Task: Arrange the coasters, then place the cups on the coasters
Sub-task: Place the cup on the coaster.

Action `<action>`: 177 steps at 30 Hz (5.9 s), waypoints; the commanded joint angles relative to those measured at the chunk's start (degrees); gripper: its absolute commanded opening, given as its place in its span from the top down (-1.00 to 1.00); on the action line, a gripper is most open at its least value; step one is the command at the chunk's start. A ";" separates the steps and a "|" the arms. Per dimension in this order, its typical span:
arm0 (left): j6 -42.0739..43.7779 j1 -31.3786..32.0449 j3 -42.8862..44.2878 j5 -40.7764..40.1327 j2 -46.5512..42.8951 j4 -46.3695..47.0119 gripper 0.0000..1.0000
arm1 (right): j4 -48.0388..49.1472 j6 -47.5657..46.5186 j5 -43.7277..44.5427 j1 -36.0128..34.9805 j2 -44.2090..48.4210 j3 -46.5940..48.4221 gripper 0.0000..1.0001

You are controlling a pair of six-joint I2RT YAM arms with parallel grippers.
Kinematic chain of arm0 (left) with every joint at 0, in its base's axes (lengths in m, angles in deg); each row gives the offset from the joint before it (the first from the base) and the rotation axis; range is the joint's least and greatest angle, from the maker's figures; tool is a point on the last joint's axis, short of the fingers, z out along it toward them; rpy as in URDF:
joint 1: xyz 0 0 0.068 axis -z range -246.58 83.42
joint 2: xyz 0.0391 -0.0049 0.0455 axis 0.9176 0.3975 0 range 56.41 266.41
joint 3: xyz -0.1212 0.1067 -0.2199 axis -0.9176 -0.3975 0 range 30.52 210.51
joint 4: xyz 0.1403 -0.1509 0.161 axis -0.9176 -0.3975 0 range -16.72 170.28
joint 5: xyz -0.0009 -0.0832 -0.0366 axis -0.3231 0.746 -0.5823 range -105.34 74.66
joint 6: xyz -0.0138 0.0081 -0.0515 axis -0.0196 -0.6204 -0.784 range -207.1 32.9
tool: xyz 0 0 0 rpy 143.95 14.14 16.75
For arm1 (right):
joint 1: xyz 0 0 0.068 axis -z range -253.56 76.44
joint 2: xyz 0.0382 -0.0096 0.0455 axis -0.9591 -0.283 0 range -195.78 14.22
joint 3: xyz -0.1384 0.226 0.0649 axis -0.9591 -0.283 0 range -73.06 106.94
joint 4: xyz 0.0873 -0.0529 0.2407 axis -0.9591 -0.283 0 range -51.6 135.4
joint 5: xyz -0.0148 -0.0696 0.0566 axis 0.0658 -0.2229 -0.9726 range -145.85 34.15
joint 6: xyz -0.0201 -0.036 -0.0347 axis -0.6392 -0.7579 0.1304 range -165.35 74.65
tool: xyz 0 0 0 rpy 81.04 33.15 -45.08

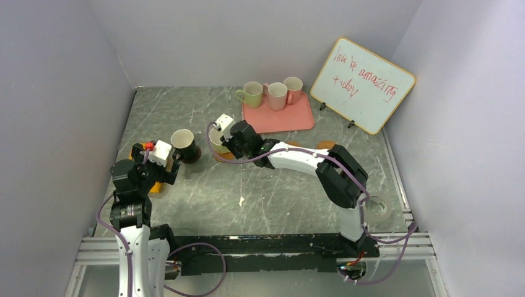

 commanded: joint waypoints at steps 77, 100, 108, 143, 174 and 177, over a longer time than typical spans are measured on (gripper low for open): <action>0.31 -1.05 -0.37 2.47 -1.32 0.75 -0.93 | -0.30 -3.20 -0.89 0.35 0.06 4.43 1.00; 0.37 -1.14 -0.36 2.59 -1.29 0.68 -0.93 | -3.18 -4.27 -5.60 1.60 1.13 4.39 1.00; 0.43 -1.22 -0.37 2.65 -1.30 0.62 -0.93 | -3.14 -4.91 -5.91 1.69 1.40 4.29 1.00; 0.51 -1.22 -0.33 2.78 -1.09 0.62 -0.93 | -5.23 -4.07 -13.72 3.40 2.45 4.21 1.00; 0.49 -1.27 -0.37 2.77 -1.25 0.60 -0.93 | -4.88 -4.08 -12.12 3.35 2.19 4.33 0.69; 0.47 -1.23 -0.37 2.79 -1.25 0.60 -0.93 | -4.97 -4.00 -11.97 3.34 2.25 4.38 0.66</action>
